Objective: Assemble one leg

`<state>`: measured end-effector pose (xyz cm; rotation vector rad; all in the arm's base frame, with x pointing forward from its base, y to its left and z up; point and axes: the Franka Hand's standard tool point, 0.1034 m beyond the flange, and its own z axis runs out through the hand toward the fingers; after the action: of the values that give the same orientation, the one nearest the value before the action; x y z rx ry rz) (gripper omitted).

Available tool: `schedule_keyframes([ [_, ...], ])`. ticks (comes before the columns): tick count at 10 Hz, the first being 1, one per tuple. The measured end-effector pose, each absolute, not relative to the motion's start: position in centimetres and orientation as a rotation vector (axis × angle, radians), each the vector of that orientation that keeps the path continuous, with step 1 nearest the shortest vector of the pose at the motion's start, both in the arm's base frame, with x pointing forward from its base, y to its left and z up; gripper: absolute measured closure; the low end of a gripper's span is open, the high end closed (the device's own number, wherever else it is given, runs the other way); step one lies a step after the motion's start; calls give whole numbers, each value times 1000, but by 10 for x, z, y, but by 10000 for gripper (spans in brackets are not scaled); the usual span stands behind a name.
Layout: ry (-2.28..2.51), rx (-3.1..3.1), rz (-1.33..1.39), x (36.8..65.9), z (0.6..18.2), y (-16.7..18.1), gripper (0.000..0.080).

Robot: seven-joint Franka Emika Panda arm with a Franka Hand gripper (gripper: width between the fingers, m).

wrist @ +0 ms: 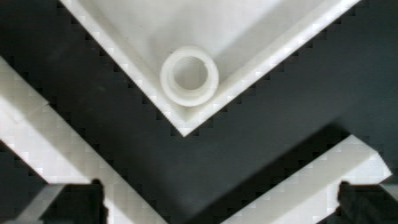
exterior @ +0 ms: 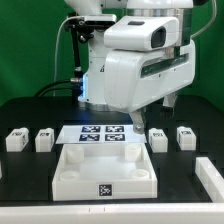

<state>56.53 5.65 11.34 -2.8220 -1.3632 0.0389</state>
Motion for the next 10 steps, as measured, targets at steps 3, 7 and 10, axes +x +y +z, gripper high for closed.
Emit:
schedule_keyframes([
  [3, -1394, -2808, 40, 565, 113, 56, 150],
  [7, -1539, -2733, 44, 565, 112, 55, 150],
  [10, -1599, -2699, 46, 562, 111, 54, 150],
])
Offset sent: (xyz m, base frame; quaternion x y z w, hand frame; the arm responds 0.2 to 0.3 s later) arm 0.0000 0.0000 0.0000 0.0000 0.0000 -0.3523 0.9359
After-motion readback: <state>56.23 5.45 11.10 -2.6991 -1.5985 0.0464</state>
